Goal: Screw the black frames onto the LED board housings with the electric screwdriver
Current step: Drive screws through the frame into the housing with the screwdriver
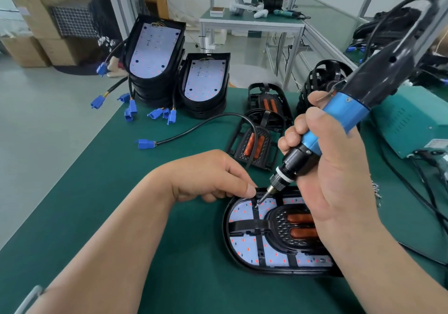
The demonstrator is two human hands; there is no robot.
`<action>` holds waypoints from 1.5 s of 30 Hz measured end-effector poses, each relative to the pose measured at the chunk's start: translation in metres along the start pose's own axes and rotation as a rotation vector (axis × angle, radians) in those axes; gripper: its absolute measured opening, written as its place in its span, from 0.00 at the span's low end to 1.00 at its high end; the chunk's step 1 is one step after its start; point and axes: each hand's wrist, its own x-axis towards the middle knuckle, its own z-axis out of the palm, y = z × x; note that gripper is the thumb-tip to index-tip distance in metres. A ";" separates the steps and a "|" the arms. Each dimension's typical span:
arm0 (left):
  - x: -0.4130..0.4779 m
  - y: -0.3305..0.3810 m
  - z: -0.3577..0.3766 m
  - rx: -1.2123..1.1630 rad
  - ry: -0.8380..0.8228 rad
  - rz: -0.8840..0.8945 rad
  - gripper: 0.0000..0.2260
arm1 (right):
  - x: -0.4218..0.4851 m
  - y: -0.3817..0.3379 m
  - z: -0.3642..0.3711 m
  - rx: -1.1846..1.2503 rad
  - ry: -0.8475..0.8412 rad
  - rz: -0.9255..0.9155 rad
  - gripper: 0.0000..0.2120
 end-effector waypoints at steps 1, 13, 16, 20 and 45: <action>0.000 0.000 0.000 -0.004 0.003 0.001 0.06 | 0.000 0.001 0.001 -0.012 -0.004 -0.005 0.09; -0.002 0.002 0.004 0.011 0.033 0.004 0.05 | -0.004 -0.001 0.005 -0.066 -0.027 -0.050 0.15; -0.002 0.002 0.004 0.010 0.031 0.007 0.05 | -0.005 0.000 0.004 -0.085 -0.037 -0.057 0.12; -0.002 0.002 0.004 0.020 0.032 0.010 0.06 | -0.006 0.002 0.004 -0.135 -0.071 -0.074 0.11; 0.000 -0.001 0.003 0.023 0.047 0.060 0.05 | -0.006 0.000 -0.002 -0.077 -0.399 -0.058 0.19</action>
